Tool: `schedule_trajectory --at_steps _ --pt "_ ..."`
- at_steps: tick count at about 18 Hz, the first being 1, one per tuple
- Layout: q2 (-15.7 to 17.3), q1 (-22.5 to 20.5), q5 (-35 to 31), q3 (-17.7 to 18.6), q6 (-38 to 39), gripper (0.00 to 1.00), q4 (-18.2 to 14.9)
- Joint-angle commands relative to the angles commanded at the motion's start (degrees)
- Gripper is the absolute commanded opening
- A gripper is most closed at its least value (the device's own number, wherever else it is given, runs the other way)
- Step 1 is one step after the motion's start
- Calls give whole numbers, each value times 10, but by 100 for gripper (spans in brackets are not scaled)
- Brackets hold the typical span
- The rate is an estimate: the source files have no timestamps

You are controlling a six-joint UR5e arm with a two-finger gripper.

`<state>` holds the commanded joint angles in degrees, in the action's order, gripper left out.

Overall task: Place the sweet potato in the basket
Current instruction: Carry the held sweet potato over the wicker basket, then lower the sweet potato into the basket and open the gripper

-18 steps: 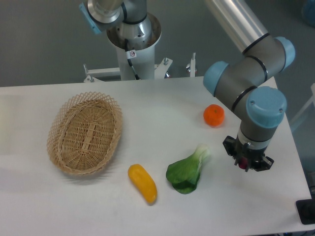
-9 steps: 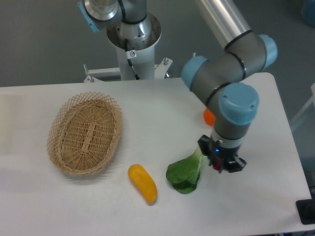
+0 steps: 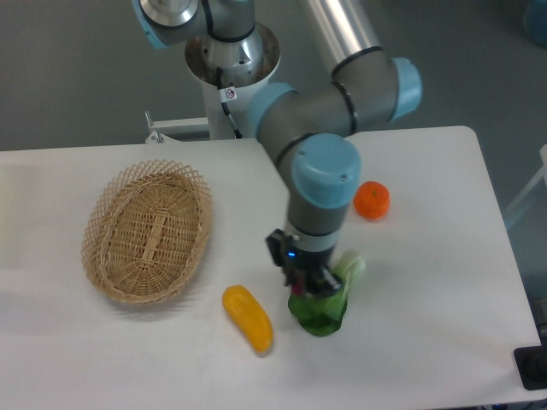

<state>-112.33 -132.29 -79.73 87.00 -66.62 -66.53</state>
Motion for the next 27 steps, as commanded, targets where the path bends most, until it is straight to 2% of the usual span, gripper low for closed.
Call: schedule_trajectory --at_steps 4,7,9,14,18,20,21,22,23,24,25,27 --pt "14 40 12 27 4 21 0" --pt "31 71 18 61 6 21 -1" --pt "44 91 19 90 5 21 0" --pt "76 111 19 174 -2 21 9" --pt "76 128 17 189 5 24 10" --pt "82 134 17 205 4 37 13" --pt "83 133 17 206 2 51 16" --pt "84 133 17 206 1 72 16" --pt "84 133 17 206 3 76 17" --pt "84 133 17 205 4 86 19" --pt "84 132 17 204 5 100 37" --pt "84 132 17 200 6 100 49"
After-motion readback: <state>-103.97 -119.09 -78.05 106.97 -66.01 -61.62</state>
